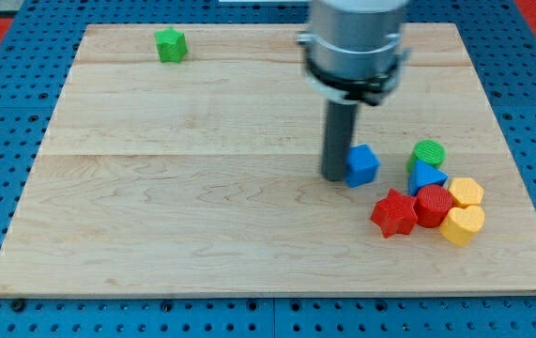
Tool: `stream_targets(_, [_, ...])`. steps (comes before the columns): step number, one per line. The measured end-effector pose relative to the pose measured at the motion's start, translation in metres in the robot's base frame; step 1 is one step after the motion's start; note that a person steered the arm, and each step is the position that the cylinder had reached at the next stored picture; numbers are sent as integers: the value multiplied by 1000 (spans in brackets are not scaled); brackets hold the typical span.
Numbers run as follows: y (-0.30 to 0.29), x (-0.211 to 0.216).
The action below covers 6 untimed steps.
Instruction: Slide the green star towards the bottom right side
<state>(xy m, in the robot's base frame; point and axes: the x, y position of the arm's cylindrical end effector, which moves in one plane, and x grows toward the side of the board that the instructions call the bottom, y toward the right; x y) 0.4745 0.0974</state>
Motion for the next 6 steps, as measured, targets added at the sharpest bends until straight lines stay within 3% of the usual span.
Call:
stream_targets(1, [-34, -6])
stream_targets(3, [-27, -60])
stream_targets(5, [-221, -80])
stream_targets(6, [-273, -141])
